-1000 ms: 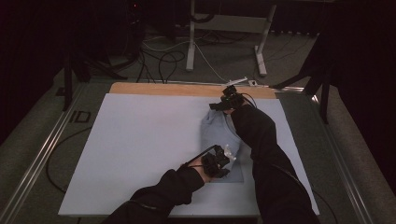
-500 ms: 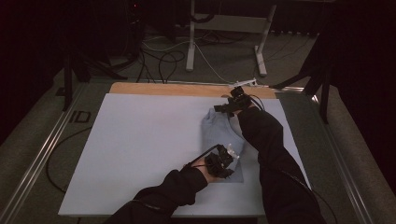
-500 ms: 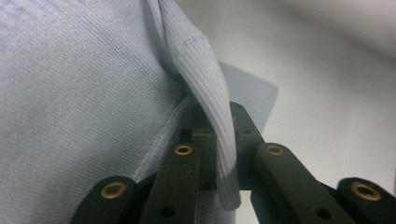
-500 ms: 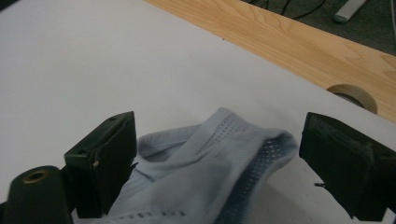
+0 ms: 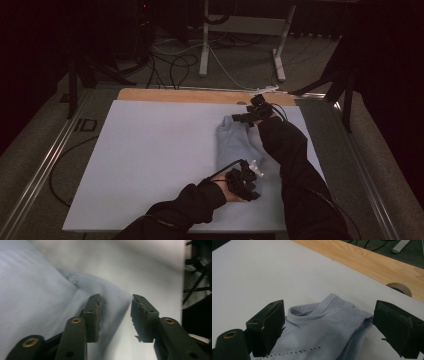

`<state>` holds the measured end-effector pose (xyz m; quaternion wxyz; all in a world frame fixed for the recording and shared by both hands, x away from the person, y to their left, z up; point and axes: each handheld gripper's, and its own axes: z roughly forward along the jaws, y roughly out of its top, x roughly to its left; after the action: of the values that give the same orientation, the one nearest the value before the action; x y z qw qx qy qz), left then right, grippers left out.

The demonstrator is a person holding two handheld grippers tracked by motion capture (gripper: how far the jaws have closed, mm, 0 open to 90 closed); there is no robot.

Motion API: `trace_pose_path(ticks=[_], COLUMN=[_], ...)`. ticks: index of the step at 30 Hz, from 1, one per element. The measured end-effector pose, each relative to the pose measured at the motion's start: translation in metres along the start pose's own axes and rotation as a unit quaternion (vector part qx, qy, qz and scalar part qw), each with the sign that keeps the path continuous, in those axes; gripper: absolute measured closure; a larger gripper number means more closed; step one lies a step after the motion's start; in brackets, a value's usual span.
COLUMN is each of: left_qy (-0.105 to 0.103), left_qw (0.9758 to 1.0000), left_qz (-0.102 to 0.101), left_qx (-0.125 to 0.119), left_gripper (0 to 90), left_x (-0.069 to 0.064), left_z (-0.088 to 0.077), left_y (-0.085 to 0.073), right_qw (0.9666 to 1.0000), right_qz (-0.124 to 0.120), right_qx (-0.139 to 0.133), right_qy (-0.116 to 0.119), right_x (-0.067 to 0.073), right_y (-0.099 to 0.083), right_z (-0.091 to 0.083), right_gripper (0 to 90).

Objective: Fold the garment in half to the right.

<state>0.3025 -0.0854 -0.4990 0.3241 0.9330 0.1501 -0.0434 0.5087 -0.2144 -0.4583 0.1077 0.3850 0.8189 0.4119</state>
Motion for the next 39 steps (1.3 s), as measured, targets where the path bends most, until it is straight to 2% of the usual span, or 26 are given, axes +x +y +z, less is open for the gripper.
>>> trace_pose_path(ticks=[3, 5, 10, 11, 14, 25, 28, 32, 39], left_qy=[0.004, 0.000, 0.001, 0.005, 0.011, 0.030, 0.033, 0.050, 0.062], left_qw=[0.9999, 0.9999, 0.9997, 0.9994, 0.9989, 0.9959, 0.9959, 0.9942, 0.9908], left_qz=[0.012, 0.008, 0.015, 0.015, 0.018, -0.003, -0.021, -0.039, -0.051], left_qx=[-0.003, -0.009, -0.021, -0.032, -0.043, -0.085, -0.081, -0.086, -0.109], left_gripper=[57.7, 56.9, 53.9, 53.9, 49.8, 40.7, 36.1, 28.2, 15.1], left_x=[-0.002, -0.001, -0.002, -0.001, 0.001, 0.020, 0.024, 0.030, 0.040], left_z=[-0.002, -0.005, -0.015, -0.021, -0.031, -0.066, -0.073, -0.084, -0.106], left_y=[0.001, 0.001, 0.001, 0.000, -0.002, -0.024, -0.031, -0.042, -0.060], right_qw=[1.0000, 1.0000, 1.0000, 1.0000, 0.9999, 0.9998, 0.9999, 0.9998, 0.9999], right_qz=[-0.002, -0.002, -0.008, -0.007, -0.012, -0.017, -0.015, -0.016, -0.015], right_qx=[0.001, -0.002, 0.001, 0.001, 0.004, -0.002, -0.004, -0.008, -0.006], right_qy=[0.000, 0.001, 0.003, 0.004, -0.001, -0.002, 0.000, -0.001, 0.002], right_x=[0.001, 0.002, 0.004, 0.004, 0.005, 0.009, 0.009, 0.010, 0.012], right_y=[0.000, 0.000, -0.001, -0.001, -0.003, -0.007, -0.009, -0.010, -0.014], right_z=[0.000, -0.001, 0.000, 0.000, 0.000, -0.004, -0.005, -0.008, -0.009], right_gripper=[10.9, 10.9, 10.6, 10.6, 10.6, 10.6, 10.6, 10.6, 10.5])
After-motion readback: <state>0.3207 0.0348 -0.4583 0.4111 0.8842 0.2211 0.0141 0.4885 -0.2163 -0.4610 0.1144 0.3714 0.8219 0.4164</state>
